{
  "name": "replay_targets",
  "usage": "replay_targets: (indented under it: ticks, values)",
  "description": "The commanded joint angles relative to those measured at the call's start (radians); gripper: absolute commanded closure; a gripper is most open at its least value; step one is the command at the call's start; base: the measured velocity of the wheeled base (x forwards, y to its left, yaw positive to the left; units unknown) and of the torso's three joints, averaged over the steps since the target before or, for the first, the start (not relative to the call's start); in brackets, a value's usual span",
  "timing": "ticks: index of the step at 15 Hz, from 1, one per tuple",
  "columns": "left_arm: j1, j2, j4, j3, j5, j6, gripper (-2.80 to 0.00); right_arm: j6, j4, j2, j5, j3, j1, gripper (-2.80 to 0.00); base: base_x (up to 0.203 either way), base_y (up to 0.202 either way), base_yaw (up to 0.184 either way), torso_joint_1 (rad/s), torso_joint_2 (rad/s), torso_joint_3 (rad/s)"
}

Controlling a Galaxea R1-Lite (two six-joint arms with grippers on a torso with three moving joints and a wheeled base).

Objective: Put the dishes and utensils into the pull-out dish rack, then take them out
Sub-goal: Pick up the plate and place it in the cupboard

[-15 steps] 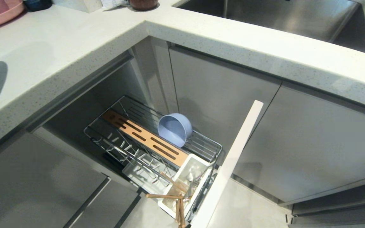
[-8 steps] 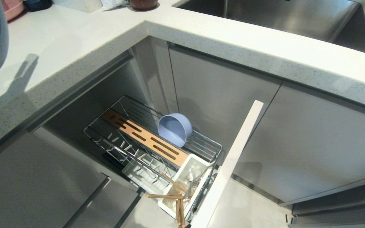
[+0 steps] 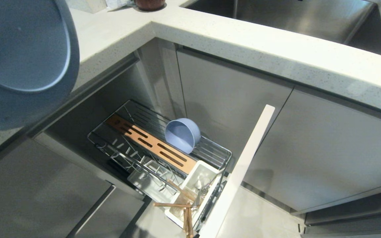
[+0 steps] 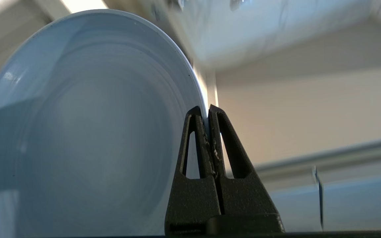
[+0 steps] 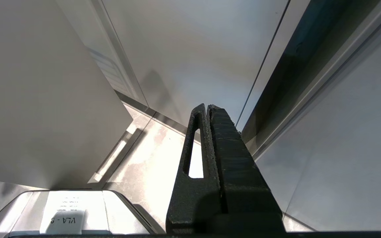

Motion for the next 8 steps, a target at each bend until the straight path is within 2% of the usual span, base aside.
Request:
replay_targets:
  ticks: [1, 6, 8]
  values:
    - [-0.045, 0.019, -0.003, 0.056, 0.0, -0.02, 0.0, 0.0, 0.0, -0.003, 0.0, 0.002, 0.0, 0.0, 0.0, 0.0, 0.0, 0.0, 0.0, 0.0]
    - [-0.067, 0.104, -0.04, 0.151, 0.002, -0.136, 0.0, 0.0, 0.0, -0.004, 0.0, 0.002, 0.0, 0.0, 0.0, 0.0, 0.0, 0.0, 0.0, 0.0]
    - [-0.063, 0.138, -0.082, 0.197, 0.056, -0.188, 0.0, 0.0, 0.0, -0.002, 0.0, 0.002, 0.0, 0.0, 0.0, 0.0, 0.0, 0.0, 0.0, 0.0]
